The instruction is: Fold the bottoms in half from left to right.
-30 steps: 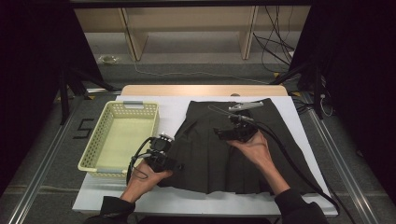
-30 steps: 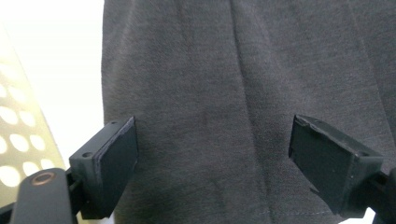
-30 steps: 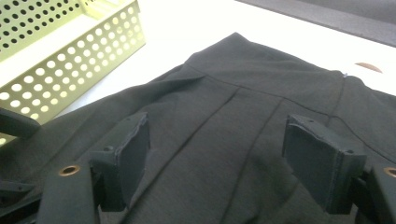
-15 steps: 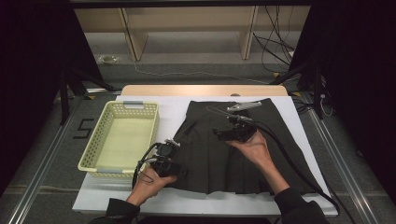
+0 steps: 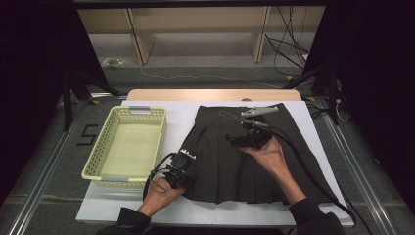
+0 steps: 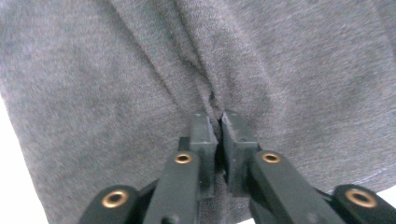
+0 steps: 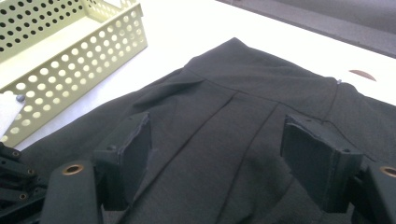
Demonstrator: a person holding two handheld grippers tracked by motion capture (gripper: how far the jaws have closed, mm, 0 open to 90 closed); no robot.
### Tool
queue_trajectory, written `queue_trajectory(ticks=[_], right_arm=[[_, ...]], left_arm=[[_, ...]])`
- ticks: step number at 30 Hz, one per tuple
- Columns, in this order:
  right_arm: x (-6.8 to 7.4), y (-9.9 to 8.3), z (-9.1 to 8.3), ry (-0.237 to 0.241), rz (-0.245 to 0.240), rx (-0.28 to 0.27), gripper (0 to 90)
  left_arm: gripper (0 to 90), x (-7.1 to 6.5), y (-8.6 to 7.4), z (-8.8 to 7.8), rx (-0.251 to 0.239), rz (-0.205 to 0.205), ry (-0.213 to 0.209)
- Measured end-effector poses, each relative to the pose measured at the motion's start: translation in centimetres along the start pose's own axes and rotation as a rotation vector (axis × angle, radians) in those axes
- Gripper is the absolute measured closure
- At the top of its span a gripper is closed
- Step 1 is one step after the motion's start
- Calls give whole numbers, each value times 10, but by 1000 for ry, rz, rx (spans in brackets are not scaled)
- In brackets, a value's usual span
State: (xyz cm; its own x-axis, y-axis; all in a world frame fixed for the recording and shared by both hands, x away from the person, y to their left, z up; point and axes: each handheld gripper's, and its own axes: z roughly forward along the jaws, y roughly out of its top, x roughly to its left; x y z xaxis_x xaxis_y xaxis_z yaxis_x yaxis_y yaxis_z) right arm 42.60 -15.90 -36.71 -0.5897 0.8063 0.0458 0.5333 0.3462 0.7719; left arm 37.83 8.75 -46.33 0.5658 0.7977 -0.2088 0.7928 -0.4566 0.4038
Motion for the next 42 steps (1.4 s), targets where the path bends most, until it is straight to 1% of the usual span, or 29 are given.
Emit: queue_trajectory(ticks=[2,4,6,7,9,11,13,14,16,18,20,22,24,27,29,30,32,33,34,36,38,40,41,42], right_arm=[[-2,0,0,-4,2,0,260],[-3,0,1,-5,5,4,260],[-3,0,3,-6,8,6,260],[-3,0,3,-4,7,8,261],[-3,-1,4,-7,5,9,261],[-3,-1,3,-7,3,9,261],[-3,-1,3,-5,5,9,261],[-3,-1,3,-6,5,8,261],[-3,-1,5,-5,3,11,261],[-2,-2,5,-4,4,14,261],[-3,-1,5,-4,2,9,261],[-3,-1,3,-4,6,7,261],[-4,0,2,-6,7,2,261],[-3,0,2,-4,6,1,260],[-2,-1,2,-2,6,2,258],[-2,-1,3,-1,7,3,256],[-2,-1,3,-1,6,3,254],[-2,-1,4,-2,5,3,253],[-2,-1,4,-3,4,5,252],[-2,-1,5,-3,4,7,251],[-1,-2,6,-2,6,10,251],[-1,-2,8,-1,4,12,251],[-1,-2,8,-2,5,13,252],[-1,-2,9,-1,5,16,251]], left_arm=[[854,-1,1,1,-13,-26,-57],[854,-9,3,4,-26,-28,-91],[853,-17,7,10,-36,-38,-136],[851,-21,8,12,-44,-44,-147],[842,-25,9,14,-37,-20,-129],[823,-22,8,11,-43,-33,-137],[754,-18,7,8,-49,-42,-138],[710,-17,7,6,-50,-37,-140],[650,-18,7,2,-62,-19,-144],[568,-19,9,-4,-74,-7,-132],[522,-17,9,-11,-92,11,-96],[489,-12,9,-17,-97,3,-71],[442,-7,8,-20,-107,-26,-44],[375,1,7,-26,-111,-45,1],[332,5,6,-29,-114,-73,14],[300,6,6,-30,-115,-79,22],[270,8,5,-31,-102,-83,32],[243,8,4,-32,-106,-92,42],[234,9,4,-32,-112,-102,48],[226,12,3,-32,-106,-122,58],[223,12,2,-29,-92,-132,48],[222,9,1,-23,-77,-140,30],[222,7,1,-20,-65,-136,28],[222,6,2,-17,-55,-131,37]])
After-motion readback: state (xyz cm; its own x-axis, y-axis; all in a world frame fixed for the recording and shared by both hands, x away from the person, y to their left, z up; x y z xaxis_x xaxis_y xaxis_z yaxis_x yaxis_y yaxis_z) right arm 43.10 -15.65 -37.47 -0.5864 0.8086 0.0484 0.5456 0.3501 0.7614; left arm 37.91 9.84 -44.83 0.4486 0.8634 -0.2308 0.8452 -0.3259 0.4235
